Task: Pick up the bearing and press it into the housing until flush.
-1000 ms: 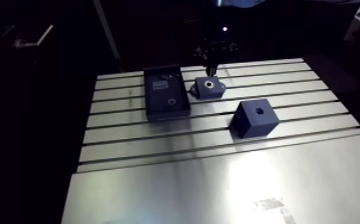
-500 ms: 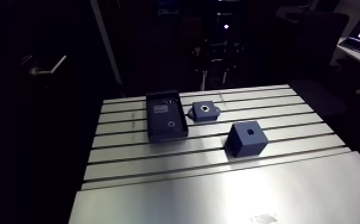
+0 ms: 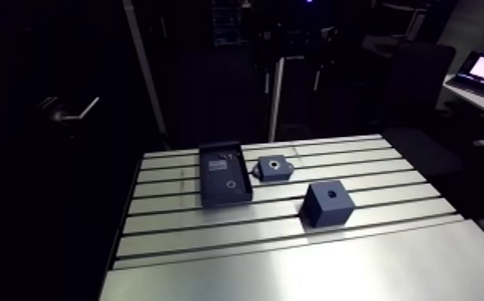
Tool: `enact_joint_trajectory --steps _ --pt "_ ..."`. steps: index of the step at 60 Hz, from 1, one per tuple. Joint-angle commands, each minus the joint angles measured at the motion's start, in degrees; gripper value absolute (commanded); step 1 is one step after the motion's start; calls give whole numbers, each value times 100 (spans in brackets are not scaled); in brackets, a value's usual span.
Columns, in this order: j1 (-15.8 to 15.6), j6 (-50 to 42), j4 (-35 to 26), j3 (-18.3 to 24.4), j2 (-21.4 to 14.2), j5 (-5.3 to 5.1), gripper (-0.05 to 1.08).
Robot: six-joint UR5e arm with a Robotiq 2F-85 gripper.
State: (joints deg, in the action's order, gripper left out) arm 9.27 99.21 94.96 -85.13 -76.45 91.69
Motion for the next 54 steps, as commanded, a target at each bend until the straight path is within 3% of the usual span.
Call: enact_joint_trajectory --steps 1,28,37,54 --pt "-48 -126 -985 733 -663 -86 0" --pt "-100 -99 -958 766 -658 -77 1" --pt "-100 -74 -958 750 -623 -162 1" --pt "-100 -73 -958 759 -630 -165 1"
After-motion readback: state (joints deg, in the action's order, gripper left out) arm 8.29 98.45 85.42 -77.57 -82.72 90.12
